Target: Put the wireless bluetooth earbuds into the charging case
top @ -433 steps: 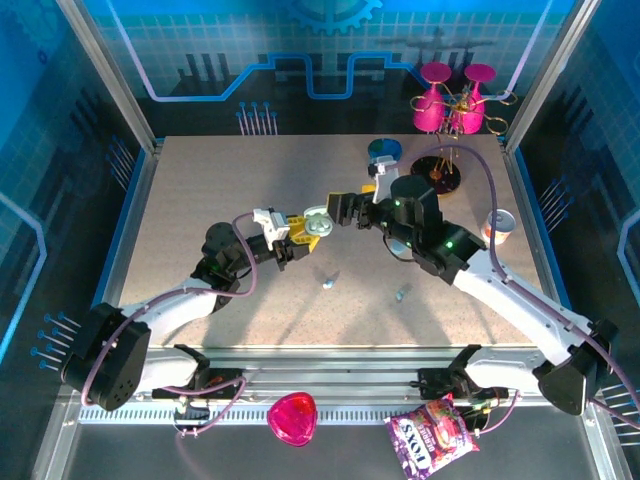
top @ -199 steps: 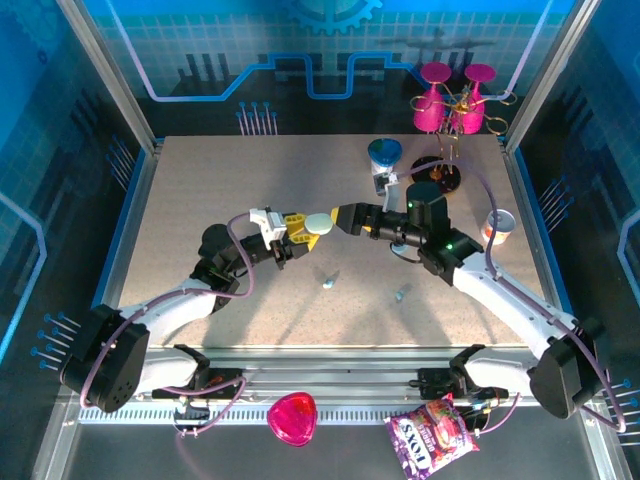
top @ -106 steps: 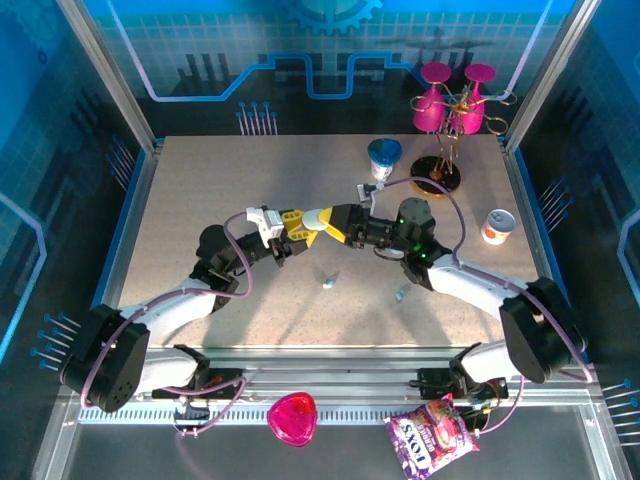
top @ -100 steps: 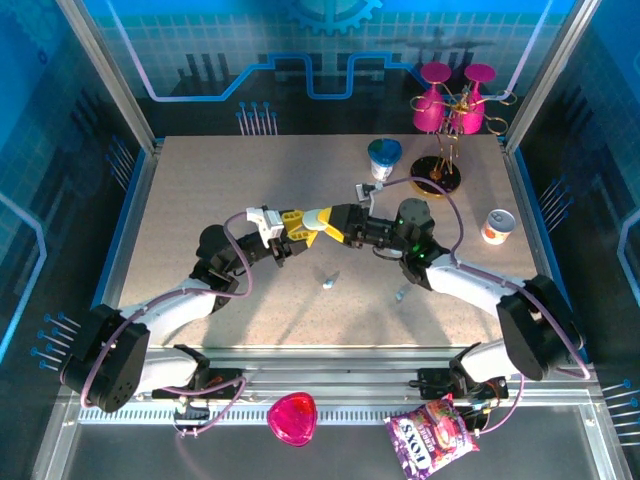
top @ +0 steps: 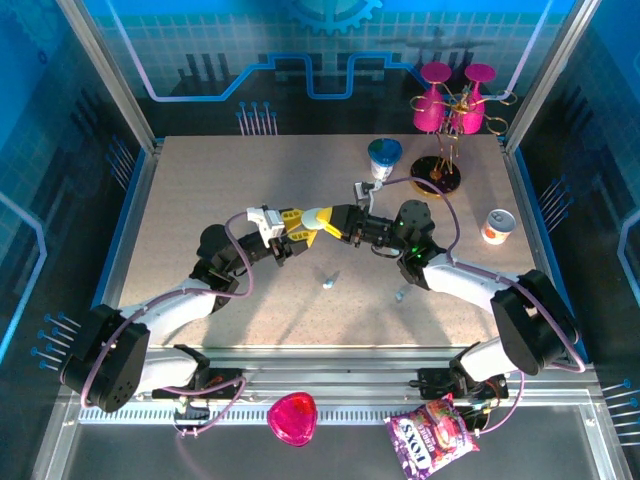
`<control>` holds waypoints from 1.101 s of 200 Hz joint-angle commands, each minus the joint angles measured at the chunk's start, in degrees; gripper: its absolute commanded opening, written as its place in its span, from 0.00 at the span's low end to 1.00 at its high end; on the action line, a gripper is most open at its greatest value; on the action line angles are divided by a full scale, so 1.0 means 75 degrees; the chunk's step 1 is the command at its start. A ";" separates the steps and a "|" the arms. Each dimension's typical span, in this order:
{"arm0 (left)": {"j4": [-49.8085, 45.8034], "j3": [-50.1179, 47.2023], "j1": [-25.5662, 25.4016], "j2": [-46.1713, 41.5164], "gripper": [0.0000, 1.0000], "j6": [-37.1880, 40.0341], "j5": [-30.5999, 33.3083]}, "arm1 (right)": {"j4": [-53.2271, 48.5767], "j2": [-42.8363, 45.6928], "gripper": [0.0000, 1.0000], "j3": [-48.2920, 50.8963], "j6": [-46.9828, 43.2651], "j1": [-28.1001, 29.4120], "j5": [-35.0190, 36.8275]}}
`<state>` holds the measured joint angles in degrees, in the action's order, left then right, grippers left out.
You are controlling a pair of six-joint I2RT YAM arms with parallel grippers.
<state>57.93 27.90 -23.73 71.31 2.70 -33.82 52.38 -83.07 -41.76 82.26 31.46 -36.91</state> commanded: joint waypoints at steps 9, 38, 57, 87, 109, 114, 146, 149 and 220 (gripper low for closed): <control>-0.0117 -0.0075 0.0003 -0.0252 0.48 0.0208 0.0150 | -0.0880 0.0208 0.16 0.0008 -0.0718 -0.0001 0.0088; -0.0743 -0.0018 0.0008 -0.0451 0.56 0.0548 0.0176 | -0.1474 0.0376 0.15 -0.0048 -0.1063 0.0000 0.0145; -0.1402 0.0130 -0.0034 -0.0594 0.56 0.0891 0.0191 | -0.1734 0.0414 0.14 -0.0074 -0.1234 0.0000 0.0143; -0.2424 0.0353 -0.0185 -0.0794 0.57 0.1532 0.0249 | -0.1763 0.0423 0.14 -0.0081 -0.1294 0.0021 0.0129; -0.2962 0.0514 -0.0279 -0.0804 0.57 0.1832 0.0284 | -0.1804 0.0416 0.14 -0.0113 -0.1334 0.0044 0.0116; -0.3027 0.0539 -0.0301 -0.0806 0.57 0.1854 0.0287 | -0.1813 0.0421 0.14 -0.0113 -0.1335 0.0046 0.0105; -0.3083 0.0614 -0.0381 -0.0743 0.46 0.1868 0.0257 | -0.1848 0.0404 0.14 -0.0113 -0.1377 0.0069 0.0100; -0.3084 0.0616 -0.0387 -0.0742 0.44 0.1874 0.0256 | -0.1854 0.0400 0.14 -0.0116 -0.1372 0.0072 0.0094; -0.2689 0.0503 -0.0379 -0.0565 0.32 0.1762 0.0738 | -0.2380 0.0679 0.59 -0.0068 -0.1745 0.0001 0.0351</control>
<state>35.77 31.00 -26.06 66.59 15.49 -30.39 36.91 -80.68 -41.76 71.88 31.48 -35.90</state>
